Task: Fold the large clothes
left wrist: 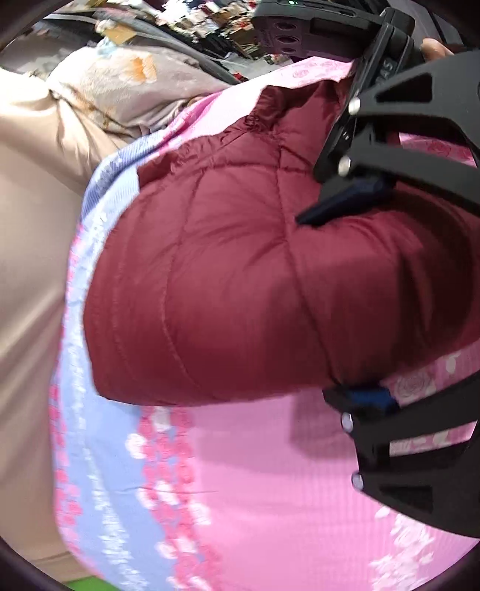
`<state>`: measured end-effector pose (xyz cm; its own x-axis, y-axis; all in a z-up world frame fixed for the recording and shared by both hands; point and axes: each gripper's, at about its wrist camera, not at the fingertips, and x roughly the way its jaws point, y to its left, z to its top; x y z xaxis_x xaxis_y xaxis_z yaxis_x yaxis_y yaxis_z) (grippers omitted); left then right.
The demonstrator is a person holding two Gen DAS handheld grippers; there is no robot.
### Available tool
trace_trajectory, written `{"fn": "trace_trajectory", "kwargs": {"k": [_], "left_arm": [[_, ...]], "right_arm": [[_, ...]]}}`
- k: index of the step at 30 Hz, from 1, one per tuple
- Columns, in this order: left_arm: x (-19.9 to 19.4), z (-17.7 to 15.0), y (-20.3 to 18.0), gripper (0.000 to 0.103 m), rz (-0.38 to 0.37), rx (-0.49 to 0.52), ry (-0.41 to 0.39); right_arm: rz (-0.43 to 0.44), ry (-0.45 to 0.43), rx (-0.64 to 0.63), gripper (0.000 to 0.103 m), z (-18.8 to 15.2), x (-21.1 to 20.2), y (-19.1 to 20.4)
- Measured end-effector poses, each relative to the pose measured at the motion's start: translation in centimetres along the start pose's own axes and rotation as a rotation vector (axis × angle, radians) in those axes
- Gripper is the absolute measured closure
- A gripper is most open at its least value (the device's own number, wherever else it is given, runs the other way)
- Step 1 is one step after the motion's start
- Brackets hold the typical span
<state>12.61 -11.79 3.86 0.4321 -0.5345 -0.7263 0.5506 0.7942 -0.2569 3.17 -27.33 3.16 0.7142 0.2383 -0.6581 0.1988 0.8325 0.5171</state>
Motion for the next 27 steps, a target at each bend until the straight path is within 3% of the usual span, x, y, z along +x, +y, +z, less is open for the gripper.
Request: {"fn": "trace_trajectory", "kwargs": {"k": [2, 8, 14, 18, 23, 27], "left_arm": [[-0.6, 0.4, -0.4, 0.051, -0.003, 0.03, -0.019], [-4.0, 1.7, -2.2, 0.064, -0.021, 0.111, -0.117], [-9.3, 3.1, -3.0, 0.066, -0.06, 0.18, -0.255], [-14.4, 4.0, -2.6, 0.066, -0.065, 0.232, -0.402], [-20.3, 4.6, -0.4, 0.066, -0.026, 0.25, -0.58], [-23.6, 5.0, 2.7, 0.065, 0.036, 0.247, -0.682]], "right_arm": [[-0.019, -0.026, -0.03, 0.074, 0.2, -0.7, 1.2], [-0.063, -0.143, -0.119, 0.082, 0.4, -4.0, 4.9], [-0.071, -0.307, -0.214, 0.083, 1.1, -8.1, 9.3], [-0.037, -0.426, -0.299, 0.083, 1.7, -10.6, 12.7], [0.049, -0.544, -0.433, 0.083, 3.2, -12.1, 18.3], [0.135, -0.581, -0.499, 0.082, 4.5, -11.1, 21.8]]}}
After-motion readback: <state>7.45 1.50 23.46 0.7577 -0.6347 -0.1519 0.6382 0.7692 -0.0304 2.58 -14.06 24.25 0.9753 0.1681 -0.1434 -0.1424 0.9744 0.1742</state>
